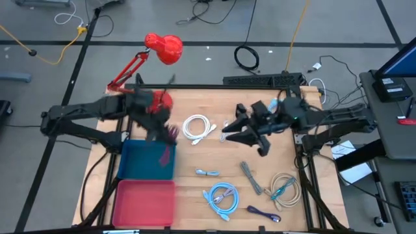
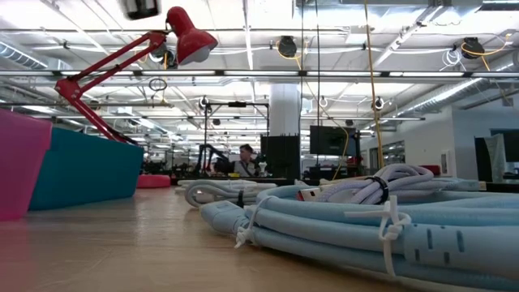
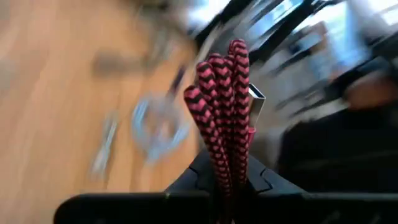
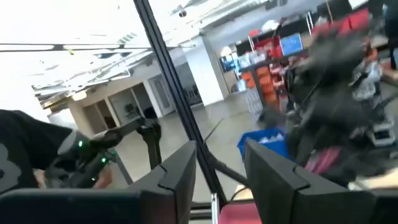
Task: Pick & Place USB Port
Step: Put the red and black USB cable into the red bin
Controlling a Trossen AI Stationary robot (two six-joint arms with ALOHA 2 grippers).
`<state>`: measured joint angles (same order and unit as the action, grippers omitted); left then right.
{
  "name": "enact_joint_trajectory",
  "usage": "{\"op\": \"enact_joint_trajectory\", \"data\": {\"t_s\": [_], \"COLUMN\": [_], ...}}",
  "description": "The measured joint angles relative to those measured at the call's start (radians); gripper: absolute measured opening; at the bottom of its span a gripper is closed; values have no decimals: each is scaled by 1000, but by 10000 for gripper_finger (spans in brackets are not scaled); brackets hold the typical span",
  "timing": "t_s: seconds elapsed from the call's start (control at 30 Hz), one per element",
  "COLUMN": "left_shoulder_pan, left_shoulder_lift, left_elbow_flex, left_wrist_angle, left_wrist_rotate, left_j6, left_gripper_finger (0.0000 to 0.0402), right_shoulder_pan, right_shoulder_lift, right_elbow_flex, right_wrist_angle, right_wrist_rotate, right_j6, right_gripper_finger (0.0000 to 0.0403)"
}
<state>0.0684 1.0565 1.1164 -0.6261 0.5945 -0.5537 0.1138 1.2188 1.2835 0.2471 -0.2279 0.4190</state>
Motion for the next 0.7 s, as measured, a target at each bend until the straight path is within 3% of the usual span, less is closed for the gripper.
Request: {"op": "enact_joint_trajectory", "data": {"t_s": [0.13,0.33,0.47,0.7], "left_shoulder_pan": [-252,-613,-766,-908], "left_shoulder_lift": [7,146,292,476], "left_elbow_flex": [0,0,0,-1], "left_wrist_angle": [-174,-97,-138,-176], "left_wrist_rotate": [-243,-519,-569,-520], "left_j6": [-167,-554,-746,-959], "left_gripper_finger": [13,13,13,13], "right_shoulder_pan": [-1,0,15,70], "right_shoulder_lift": [-50,-92,-113,-120], "right_elbow_flex": [2,-1,0,0], "right_wrist_angle": [-67,-179,-262,-373], "right_wrist_rotate": [-10,-19,-63,-65], "right_j6": [-36,-9,9,-3], "right_gripper_finger": [133,126,123,121]}}
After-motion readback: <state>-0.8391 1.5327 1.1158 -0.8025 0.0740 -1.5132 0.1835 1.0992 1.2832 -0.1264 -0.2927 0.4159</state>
